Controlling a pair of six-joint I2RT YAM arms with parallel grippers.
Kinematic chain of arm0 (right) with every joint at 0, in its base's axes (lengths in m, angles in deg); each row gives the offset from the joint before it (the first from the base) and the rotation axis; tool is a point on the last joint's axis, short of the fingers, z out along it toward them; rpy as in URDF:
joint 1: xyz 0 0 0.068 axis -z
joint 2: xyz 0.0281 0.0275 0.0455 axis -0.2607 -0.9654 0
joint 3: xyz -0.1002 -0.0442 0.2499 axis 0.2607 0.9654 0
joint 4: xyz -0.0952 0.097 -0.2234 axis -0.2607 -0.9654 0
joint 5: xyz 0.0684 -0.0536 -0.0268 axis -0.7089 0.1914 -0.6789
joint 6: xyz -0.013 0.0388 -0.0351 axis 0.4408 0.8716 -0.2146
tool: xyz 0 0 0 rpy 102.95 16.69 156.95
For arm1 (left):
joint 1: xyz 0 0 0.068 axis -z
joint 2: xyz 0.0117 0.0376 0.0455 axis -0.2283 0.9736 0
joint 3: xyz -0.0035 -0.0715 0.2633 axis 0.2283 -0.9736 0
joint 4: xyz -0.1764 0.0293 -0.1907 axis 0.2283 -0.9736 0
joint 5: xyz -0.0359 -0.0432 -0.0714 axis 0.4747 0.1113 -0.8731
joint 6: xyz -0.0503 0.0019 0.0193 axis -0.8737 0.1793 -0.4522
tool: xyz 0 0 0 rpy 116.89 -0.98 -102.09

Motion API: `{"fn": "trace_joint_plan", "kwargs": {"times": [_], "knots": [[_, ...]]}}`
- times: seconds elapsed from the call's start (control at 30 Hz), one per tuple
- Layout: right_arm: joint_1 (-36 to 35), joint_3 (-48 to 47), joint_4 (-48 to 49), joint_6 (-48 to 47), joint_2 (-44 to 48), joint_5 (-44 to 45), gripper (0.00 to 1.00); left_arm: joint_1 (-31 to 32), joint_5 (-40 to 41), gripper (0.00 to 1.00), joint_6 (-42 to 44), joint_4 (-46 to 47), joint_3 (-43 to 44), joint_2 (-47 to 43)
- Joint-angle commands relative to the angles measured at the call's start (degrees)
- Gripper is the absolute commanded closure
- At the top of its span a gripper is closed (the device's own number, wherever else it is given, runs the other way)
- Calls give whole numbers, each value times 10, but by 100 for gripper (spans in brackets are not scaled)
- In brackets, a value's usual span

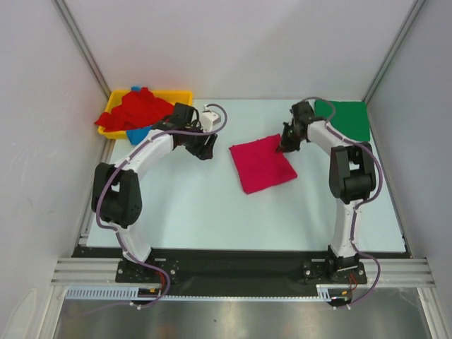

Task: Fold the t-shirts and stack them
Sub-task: Neatly place the folded tshirt to the corner

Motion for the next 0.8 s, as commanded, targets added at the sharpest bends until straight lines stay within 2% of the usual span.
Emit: {"fn": "trace_joint_plan", "kwargs": {"times": [0.0,0.17,0.2,0.3,0.4,0.6,0.77], "knots": [[15,-129,-108,-135,-54,84,100,-16,27,39,29,-18,22,-39],[53,-295,-157,-176,-142,149,100,-31,36,39,37,-41,33,-39],[56,-365,-177,-184,-175,166,100,-31,38,39,41,-53,38,-37],[68,-497,-200,-223,-233,210,100,-31,30,38,52,-68,45,-36],[86,-589,-193,-246,-270,250,100,-31,14,37,59,-77,54,-36],[112,-585,-122,-270,-246,253,100,-31,-13,29,77,-107,88,-39],[130,-607,-123,-274,-239,244,100,-31,-7,25,74,-124,113,-28]]}}
